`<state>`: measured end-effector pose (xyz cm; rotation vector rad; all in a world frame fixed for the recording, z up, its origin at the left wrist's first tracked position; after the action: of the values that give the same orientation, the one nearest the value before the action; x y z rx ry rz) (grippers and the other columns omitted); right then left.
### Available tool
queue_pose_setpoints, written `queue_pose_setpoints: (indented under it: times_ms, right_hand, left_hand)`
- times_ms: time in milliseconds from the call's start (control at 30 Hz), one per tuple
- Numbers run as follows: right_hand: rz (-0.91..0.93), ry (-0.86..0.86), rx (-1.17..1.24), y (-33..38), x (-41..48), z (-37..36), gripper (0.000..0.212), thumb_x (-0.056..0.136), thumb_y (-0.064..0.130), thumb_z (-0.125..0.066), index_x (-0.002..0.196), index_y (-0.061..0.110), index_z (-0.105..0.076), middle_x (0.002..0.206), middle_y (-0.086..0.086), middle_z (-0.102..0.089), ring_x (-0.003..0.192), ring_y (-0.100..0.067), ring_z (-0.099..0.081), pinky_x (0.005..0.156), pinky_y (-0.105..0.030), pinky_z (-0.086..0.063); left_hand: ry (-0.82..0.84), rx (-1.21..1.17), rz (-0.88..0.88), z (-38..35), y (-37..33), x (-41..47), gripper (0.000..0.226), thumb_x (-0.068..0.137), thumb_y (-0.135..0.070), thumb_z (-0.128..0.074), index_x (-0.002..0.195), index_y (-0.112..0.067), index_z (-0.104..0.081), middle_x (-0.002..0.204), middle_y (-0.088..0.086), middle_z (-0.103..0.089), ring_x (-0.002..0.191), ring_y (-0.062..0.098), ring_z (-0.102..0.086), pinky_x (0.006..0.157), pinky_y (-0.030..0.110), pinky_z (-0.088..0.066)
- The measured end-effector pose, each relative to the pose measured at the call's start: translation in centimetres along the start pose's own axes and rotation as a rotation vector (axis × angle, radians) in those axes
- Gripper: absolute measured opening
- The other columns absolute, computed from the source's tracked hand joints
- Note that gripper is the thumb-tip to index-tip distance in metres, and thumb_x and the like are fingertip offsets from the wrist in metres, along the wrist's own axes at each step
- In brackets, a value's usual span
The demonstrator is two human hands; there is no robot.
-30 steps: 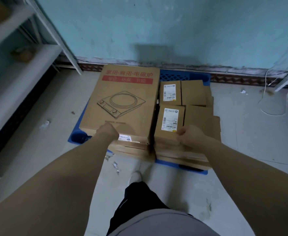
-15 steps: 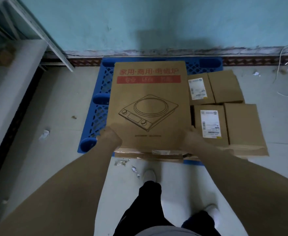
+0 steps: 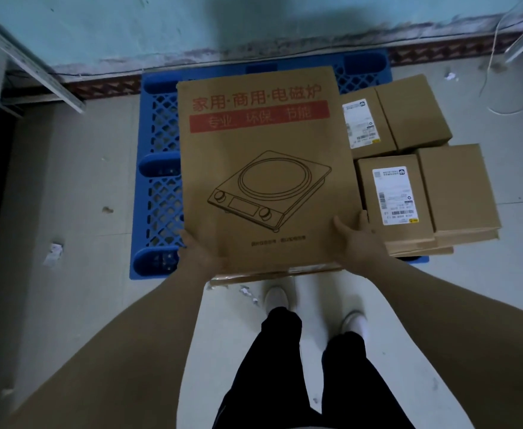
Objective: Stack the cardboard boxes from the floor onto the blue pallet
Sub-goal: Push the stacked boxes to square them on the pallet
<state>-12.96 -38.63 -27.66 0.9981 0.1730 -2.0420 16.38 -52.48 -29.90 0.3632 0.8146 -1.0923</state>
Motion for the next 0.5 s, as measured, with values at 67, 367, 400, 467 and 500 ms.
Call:
queue_pose_setpoints:
  times_ms: [67, 367, 400, 467, 500]
  right_hand:
    - [-0.032, 0.020, 0.026, -0.4, -0.1, -0.2, 0.083, 0.089, 0.030, -0.060, 0.153, 0.036, -0.008, 0.158, -0.022, 0.015, 0.141, -0.045, -0.021, 0.110, -0.038, -0.030]
    - [-0.054, 0.064, 0.195, -0.9, 0.2, 0.0, 0.072, 0.092, 0.020, -0.059, 0.154, 0.022, -0.021, 0.160, -0.015, 0.015, 0.148, -0.034, -0.003, 0.119, -0.036, -0.019]
    - [-0.046, 0.046, 0.207, -0.7, -0.1, 0.3, 0.065, 0.094, 0.016, -0.054, 0.152, 0.017, -0.026, 0.161, -0.016, 0.004, 0.149, -0.032, -0.004, 0.118, -0.034, -0.018]
    - [-0.026, -0.021, 0.250, -0.4, -1.1, 1.0, 0.053, 0.096, 0.009, -0.047, 0.148, 0.010, -0.036, 0.157, -0.014, -0.025, 0.147, -0.029, -0.016, 0.115, -0.032, -0.021]
    - [-0.031, -0.064, 0.279, -0.5, -2.0, 1.5, 0.050, 0.095, 0.007, -0.047, 0.145, 0.010, -0.040, 0.152, -0.014, -0.035, 0.143, -0.029, -0.028, 0.113, -0.032, -0.026]
  left_hand:
    - [0.043, -0.055, -0.017, -0.2, 0.0, -0.2, 0.115, 0.082, -0.026, -0.075, 0.152, -0.013, 0.015, 0.156, 0.025, -0.011, 0.139, 0.042, -0.028, 0.113, 0.051, -0.030]
    - [-0.037, 0.148, -0.096, -0.6, -1.8, -2.6, 0.108, 0.084, -0.027, -0.066, 0.151, -0.012, 0.018, 0.156, 0.020, -0.003, 0.141, 0.042, -0.015, 0.115, 0.052, -0.021]
    - [-0.069, 0.189, -0.132, -0.4, -2.9, -3.1, 0.098, 0.086, -0.022, -0.061, 0.152, -0.010, 0.011, 0.156, 0.020, -0.004, 0.142, 0.041, -0.014, 0.115, 0.051, -0.020]
    - [-0.088, 0.233, -0.250, -0.1, -5.4, -4.0, 0.069, 0.086, -0.015, -0.053, 0.146, -0.003, -0.021, 0.149, 0.023, -0.028, 0.133, 0.038, -0.033, 0.110, 0.046, -0.034]
    - [-0.067, 0.241, -0.321, 0.0, -6.8, -4.5, 0.054, 0.086, -0.013, -0.053, 0.137, -0.001, -0.036, 0.138, 0.022, -0.043, 0.122, 0.033, -0.046, 0.101, 0.041, -0.043]
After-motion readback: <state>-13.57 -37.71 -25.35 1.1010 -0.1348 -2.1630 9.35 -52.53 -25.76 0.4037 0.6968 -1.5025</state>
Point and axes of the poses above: each hand's wrist, its own x-axis towards the middle knuckle, its own z-axis out of the back of the hand, y = z × x, the point moved 5 cm from there along x, towards the middle knuckle
